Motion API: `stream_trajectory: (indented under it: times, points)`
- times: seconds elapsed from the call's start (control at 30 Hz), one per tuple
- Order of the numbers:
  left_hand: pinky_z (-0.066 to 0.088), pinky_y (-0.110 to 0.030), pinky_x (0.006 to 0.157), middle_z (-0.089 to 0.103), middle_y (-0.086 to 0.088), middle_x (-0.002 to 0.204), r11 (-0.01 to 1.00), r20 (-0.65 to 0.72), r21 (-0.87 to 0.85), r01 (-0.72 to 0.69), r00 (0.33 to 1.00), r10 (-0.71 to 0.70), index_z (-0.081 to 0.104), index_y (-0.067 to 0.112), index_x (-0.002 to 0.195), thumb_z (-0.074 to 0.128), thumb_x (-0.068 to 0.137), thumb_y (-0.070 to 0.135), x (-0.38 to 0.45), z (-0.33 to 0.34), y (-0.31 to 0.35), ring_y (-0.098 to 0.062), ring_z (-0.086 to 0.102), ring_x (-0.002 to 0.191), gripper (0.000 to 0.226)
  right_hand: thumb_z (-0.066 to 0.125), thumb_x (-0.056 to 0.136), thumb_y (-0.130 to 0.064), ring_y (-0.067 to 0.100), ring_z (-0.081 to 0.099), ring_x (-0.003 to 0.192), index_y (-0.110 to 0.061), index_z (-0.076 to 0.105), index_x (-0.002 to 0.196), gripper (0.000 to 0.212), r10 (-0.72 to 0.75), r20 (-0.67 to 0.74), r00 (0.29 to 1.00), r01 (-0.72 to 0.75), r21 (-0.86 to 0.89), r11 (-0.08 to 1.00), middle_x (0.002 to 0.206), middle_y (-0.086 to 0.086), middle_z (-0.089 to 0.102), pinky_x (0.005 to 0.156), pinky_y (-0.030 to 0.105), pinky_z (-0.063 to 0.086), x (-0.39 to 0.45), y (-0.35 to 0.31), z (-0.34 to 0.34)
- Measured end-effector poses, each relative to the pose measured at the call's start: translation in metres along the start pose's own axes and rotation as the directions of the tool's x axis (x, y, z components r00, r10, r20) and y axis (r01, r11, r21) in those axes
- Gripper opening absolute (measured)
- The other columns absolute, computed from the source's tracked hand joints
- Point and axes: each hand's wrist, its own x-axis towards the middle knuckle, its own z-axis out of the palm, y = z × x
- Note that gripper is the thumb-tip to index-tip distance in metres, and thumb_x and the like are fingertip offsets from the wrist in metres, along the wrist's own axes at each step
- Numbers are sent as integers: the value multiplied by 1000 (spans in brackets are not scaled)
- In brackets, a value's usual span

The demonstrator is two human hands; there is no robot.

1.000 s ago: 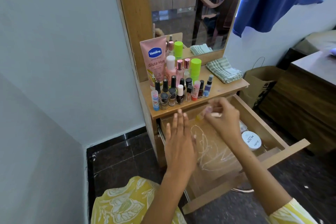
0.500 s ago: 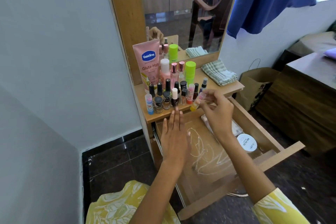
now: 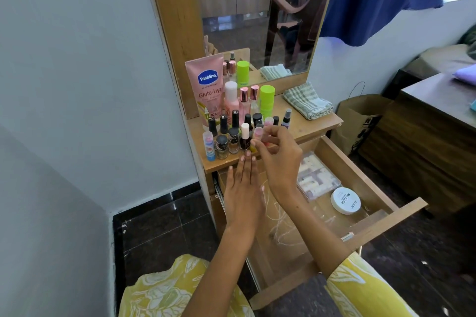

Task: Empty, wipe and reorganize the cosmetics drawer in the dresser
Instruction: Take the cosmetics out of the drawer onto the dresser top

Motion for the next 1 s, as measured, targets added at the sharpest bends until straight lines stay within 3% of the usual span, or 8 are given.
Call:
stream_trajectory:
  times: [0.2,0.5,0.57,0.63,0.73,0.83,0.9,1.0]
  points:
    - [-23,-36,107,-33,-5,146,1000,16,25,-4,1000,3,-22,9,143,20,102,33,1,0,-1,-17,-33,132,64,78,76,-12,-1,66,76,-19,62,91,22,40,-2,999,-40,-21,999,83,-9,67,70,7,51,-4,6,4]
    - [-24,-36,106,-30,-4,148,1000,-12,16,-8,1000,8,-18,10,144,23,102,33,1,0,-1,-15,-30,134,64,78,75,-9,5,67,73,-12,67,84,14,61,113,992,-56,-43,997,79,-5,69,70,18,56,-2,13,-11]
    - [-21,-36,108,-26,-4,151,1000,-20,-8,-13,1000,12,-15,10,146,27,101,31,0,0,-2,-15,-26,137,64,78,76,-17,6,66,69,-14,68,80,11,39,169,985,-9,-174,985,74,-6,70,66,22,55,-1,24,-34]
    - [-18,-36,111,-25,-4,153,999,-27,-42,-13,1000,11,-15,12,146,26,101,30,0,1,-3,-14,-25,139,64,74,79,-26,12,65,73,-15,69,81,13,109,221,969,-15,-388,921,76,-5,70,65,28,51,2,39,-60]
    - [-17,-35,112,-27,-3,151,998,-35,-59,-7,999,5,-18,12,144,22,102,31,0,1,-2,-14,-26,138,61,68,81,-33,23,60,96,-17,62,108,32,409,321,854,-39,-744,667,104,4,64,69,30,45,11,63,-90]
    - [-17,-35,112,-27,-3,151,998,-29,-55,-2,1000,1,-19,12,144,23,102,30,0,1,0,-14,-27,137,63,68,81,-42,29,51,111,-14,47,127,58,627,402,667,43,-861,506,123,13,51,85,37,49,15,77,-98]
    - [-17,-35,112,-27,-3,151,998,-30,-56,0,1000,-2,-18,12,145,24,102,30,0,0,1,-14,-26,137,63,71,76,-47,31,47,116,-13,43,128,68,668,402,626,70,-882,466,126,15,47,91,40,48,15,82,-94]
    - [-17,-36,112,-26,-3,152,999,-31,-48,3,1000,-4,-17,12,145,24,102,31,0,0,1,-15,-24,139,63,79,67,-48,34,43,118,-12,37,128,82,681,370,632,53,-897,439,127,17,41,97,43,43,14,83,-88]
